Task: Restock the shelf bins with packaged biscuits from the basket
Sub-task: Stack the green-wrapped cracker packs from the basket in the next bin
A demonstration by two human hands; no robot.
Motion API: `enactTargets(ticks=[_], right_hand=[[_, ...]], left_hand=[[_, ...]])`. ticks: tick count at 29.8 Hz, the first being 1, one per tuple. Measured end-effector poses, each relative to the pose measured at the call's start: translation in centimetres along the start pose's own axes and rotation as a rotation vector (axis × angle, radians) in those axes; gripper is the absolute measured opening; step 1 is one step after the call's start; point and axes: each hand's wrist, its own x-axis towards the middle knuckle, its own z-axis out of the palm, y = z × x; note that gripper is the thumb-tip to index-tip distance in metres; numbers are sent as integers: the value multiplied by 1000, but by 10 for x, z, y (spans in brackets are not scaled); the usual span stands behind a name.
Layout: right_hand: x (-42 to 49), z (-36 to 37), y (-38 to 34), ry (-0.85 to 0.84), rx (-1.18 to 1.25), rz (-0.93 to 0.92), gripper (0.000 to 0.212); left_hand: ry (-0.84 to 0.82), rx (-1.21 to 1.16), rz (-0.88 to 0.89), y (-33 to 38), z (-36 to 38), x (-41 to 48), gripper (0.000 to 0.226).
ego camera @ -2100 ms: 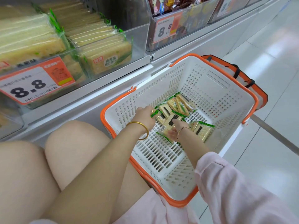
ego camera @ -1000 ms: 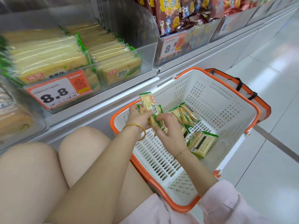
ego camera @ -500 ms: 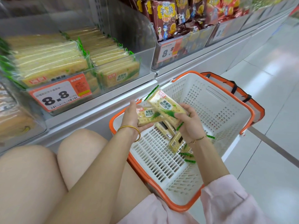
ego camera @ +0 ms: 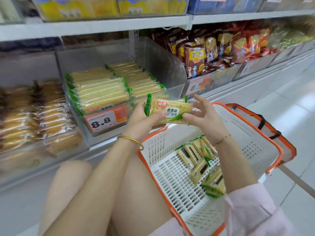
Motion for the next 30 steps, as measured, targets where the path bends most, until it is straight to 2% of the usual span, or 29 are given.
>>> enactTargets(ticks=[2,4,5,6,9,10,13,16,19,22,25,30], right_hand=[[13,8,-22,-216,237,18,69],[32,16,-39,-390,330,19,85],[41,21,-46,-415,341,10,92],[51,27,-52,-406,352,-7,91],[85,49,-59,-257,364,-68,56],[97,57,-61,-197,320,-88,51],[133,84,-68,-55,71,-154,51],[164,118,-77,-55,-68,-192,60],[188,157,-87,-125,-134,-161,57],[205,189,-87,-330,-209,-100,53],[212,209,-85,-476,-332,-101,59],[213,220,-84,-519,-341,-159,35]], left_hand=[[-36,66,107,29,-11,2,35],[-42,200,178,51,-21,7,44],[-14,278,204,59,-25,10,45],[35,368,230,64,-30,14,45],[285,687,312,68,-49,31,47],[364,810,333,67,-57,38,45],[418,1189,337,66,-78,56,31],[391,1463,195,72,-88,67,36],[322,1580,-65,74,-97,75,50],[281,1612,-222,71,-102,76,57],[286,1620,-241,69,-102,76,57],[341,1634,-240,66,-99,75,54]])
